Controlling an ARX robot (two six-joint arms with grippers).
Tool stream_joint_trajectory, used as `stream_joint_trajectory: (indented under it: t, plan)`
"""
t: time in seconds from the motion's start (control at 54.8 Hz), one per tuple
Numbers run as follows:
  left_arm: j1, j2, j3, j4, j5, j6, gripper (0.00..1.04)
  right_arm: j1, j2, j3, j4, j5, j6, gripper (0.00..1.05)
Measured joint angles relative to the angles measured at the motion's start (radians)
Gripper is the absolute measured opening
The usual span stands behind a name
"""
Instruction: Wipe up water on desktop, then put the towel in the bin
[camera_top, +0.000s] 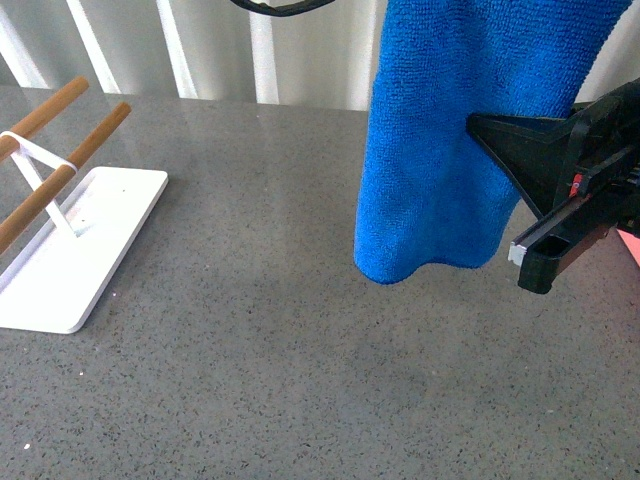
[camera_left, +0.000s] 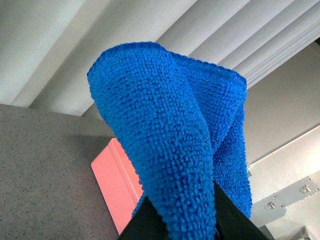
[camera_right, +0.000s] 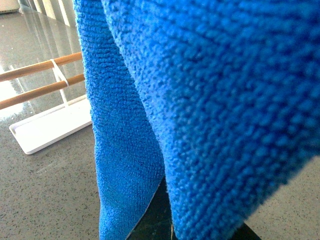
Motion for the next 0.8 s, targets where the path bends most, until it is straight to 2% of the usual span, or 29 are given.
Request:
stream_joint_trajectory:
  t: [0.164,0.438,0.675,0.73,0.803]
  plan:
    - [0.003,0.0,-0.002,-0.012,0.003,0.003,0.07,-0.024,-0.064,-0.015,-0.08,-0.065,0.021,0.03]
    - [0.065,0.002,0.003,-0.094,0.011,0.06,0.6,-0.085,-0.177,-0.052,-0.113,-0.115,0.02,0.03]
    - [0.159,0.034,0.022,-0.151,0.012,0.105,0.96,-0.117,-0.198,-0.057,-0.114,-0.113,0.023,0.03]
    - [0.18,0.043,0.023,-0.166,0.017,0.126,1.0,-0.121,-0.201,-0.057,-0.118,-0.112,0.023,0.03]
    - [0.218,0.059,0.023,-0.194,0.034,0.158,0.97,-0.127,-0.206,-0.057,-0.124,-0.111,0.023,0.03]
